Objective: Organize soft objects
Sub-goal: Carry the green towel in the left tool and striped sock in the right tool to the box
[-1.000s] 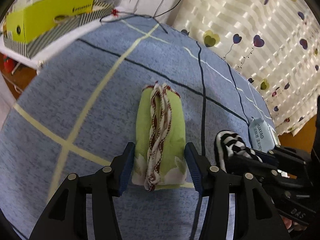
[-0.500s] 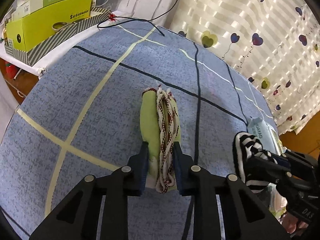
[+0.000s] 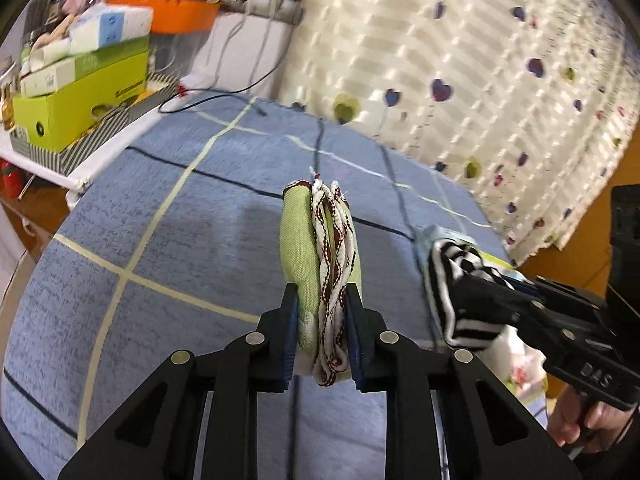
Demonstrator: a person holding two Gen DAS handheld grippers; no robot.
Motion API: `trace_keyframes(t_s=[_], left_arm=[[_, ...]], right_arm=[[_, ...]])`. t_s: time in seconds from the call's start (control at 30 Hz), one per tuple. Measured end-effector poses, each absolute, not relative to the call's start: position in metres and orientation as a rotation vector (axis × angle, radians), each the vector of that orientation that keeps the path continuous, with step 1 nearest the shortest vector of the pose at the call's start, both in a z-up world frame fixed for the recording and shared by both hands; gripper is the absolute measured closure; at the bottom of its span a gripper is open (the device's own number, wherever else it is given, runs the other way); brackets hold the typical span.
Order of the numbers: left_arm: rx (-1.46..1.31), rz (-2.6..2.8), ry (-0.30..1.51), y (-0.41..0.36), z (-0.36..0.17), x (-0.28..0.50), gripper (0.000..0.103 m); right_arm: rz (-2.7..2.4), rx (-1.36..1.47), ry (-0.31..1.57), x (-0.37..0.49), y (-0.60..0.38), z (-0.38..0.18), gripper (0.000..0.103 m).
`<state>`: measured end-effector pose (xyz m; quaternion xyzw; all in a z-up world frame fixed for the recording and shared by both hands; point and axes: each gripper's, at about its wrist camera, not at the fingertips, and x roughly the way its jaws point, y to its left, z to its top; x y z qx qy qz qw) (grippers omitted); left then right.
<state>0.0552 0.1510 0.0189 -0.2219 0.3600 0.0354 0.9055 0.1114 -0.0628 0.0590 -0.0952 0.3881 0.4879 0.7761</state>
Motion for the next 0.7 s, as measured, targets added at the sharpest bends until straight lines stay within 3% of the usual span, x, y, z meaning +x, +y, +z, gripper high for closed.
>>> trace_keyframes(t_s=[0.7], left_arm=[[-0.288, -0.089, 0.688, 0.046, 0.060, 0.031, 0.081]], right_arm=[[0.884, -0.111, 0.718, 0.074, -0.177, 0.080, 0.092]])
